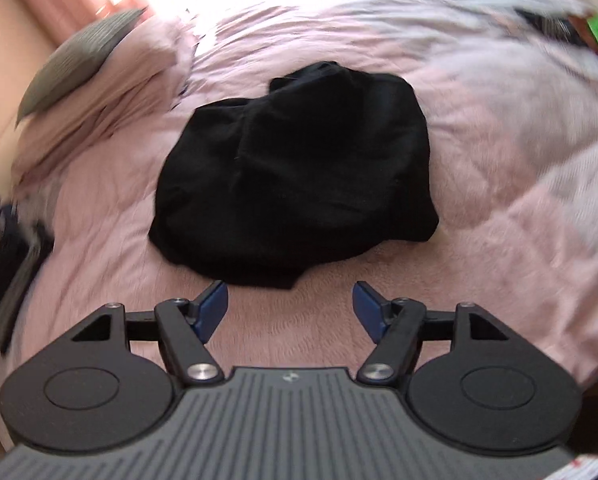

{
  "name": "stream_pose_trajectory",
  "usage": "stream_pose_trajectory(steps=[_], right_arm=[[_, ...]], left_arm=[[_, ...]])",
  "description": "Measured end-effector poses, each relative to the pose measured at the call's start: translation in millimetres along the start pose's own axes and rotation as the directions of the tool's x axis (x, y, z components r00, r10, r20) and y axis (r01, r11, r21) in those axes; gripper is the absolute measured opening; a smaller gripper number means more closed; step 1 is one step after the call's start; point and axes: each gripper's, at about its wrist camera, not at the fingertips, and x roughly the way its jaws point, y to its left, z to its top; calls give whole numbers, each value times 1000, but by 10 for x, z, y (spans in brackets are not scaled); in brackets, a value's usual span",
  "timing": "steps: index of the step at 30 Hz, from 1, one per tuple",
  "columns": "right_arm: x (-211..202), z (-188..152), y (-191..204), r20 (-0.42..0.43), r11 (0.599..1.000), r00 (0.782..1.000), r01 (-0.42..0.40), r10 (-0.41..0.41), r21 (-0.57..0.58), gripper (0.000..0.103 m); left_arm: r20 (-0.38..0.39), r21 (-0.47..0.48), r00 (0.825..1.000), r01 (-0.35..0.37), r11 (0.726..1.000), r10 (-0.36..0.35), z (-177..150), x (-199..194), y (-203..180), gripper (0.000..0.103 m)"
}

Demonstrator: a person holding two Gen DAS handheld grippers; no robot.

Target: Fold clothes

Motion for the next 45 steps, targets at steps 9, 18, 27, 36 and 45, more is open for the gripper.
stream_pose_trajectory(steps=[9,18,27,36,45], right_arm=[[347,-118,-286,-84,989,990,124,-118,78,58],[677,268,450,117,943,988,137,-105,-304,58],[1370,478,1803,294,572,942,153,161,-806,58],[2075,197,2267,288,312,949,237,130,-920,36],[746,943,1867,564,758,800,235,204,-608,1]], left_arm=[[184,470,979,-169,867,91,-291,958,-523,64],[241,205,970,-80,976,29,85,719,629,13],[150,-99,987,-35,994,49,219,800,2043,12],[124,-59,992,19,998,-12,150,933,2104,12],[262,-130,959,-74,989,106,358,234,2269,10]])
